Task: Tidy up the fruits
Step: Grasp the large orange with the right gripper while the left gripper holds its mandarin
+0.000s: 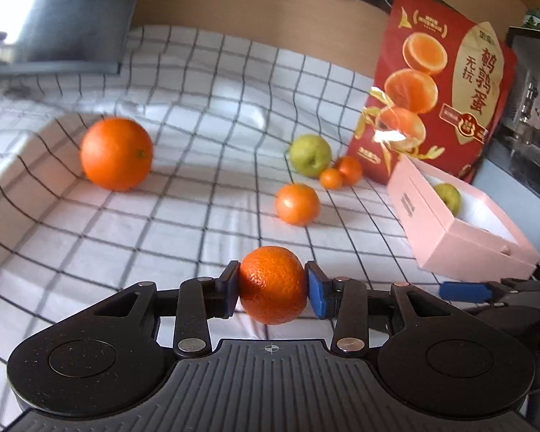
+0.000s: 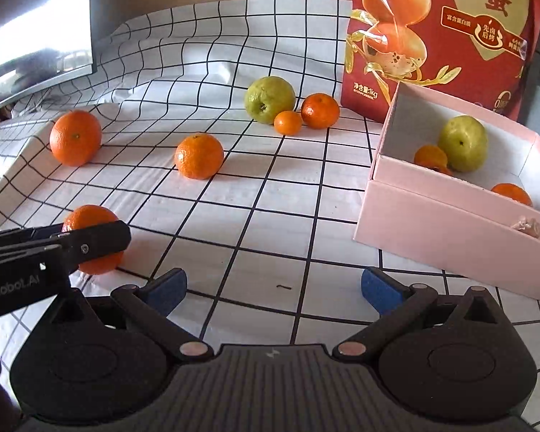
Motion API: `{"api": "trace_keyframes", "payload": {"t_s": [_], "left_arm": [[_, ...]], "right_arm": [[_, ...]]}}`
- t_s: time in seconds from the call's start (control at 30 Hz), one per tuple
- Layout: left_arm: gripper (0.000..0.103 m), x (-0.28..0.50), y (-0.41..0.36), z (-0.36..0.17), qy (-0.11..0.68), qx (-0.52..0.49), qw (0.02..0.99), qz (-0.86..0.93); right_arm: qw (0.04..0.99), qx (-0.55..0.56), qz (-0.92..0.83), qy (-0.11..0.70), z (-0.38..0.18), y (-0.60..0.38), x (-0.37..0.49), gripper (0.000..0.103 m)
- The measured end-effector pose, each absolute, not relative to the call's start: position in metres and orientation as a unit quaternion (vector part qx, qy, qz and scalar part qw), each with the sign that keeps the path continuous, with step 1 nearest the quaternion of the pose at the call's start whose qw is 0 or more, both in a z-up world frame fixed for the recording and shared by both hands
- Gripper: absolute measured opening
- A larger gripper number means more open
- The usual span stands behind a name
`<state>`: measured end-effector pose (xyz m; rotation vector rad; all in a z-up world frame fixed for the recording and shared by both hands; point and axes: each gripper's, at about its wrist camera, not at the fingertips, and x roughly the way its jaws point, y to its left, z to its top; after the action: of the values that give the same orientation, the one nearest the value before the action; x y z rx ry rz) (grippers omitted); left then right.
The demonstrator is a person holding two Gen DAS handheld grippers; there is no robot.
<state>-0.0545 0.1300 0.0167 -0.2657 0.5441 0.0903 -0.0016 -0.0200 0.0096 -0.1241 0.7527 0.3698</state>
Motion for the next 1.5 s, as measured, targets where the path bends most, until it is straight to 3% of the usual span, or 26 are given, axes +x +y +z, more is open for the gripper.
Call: {"api": "trace_keyframes", "payload": {"t_s": [0.5,0.57,0.63,0.9,1.3,1.4,1.43,1.5], "left_arm": [[0.044,-0.067,0.161,0.023,0.293,-0.107,0.95,0.035],[0.044,-0.079,0.171,0.03,0.279,-0.112,0.953,0.041],[0.044,-0.088,0.184,0.036,0.271,-0.119,0.954,0.059],[0.043,-0.123,0.244,0.044,0.271,-0.148,0.942,0.132],[0.043,-0.135,0.262,0.035,0.302,-0.147,0.928,0.159],[0.043,-0.133,0.259,0.032,0.305,-0.15,0.928,0.154],[0.043,-0.132,0.258,0.032,0.304,-0.151,0.928,0.152],[0.043,-0.128,0.253,0.034,0.301,-0.151,0.931,0.145]], "right_arm": [[0.902,-0.084,0.209,0.368,0.011,-0.013,-0.003,0.103],[0.897,-0.107,0.238,0.358,0.016,-0.005,-0.006,0.092],[0.9,-0.129,0.263,0.323,0.029,0.006,-0.015,0.092],[0.855,-0.065,0.386,0.339,0.062,0.086,0.018,0.093],[0.86,-0.119,0.344,0.358,0.014,0.238,0.086,0.093],[0.867,-0.125,0.336,0.345,0.011,0.239,0.085,0.082],[0.864,-0.127,0.346,0.342,0.012,0.238,0.082,0.07],[0.858,-0.144,0.352,0.345,0.017,0.233,0.074,0.068]]}}
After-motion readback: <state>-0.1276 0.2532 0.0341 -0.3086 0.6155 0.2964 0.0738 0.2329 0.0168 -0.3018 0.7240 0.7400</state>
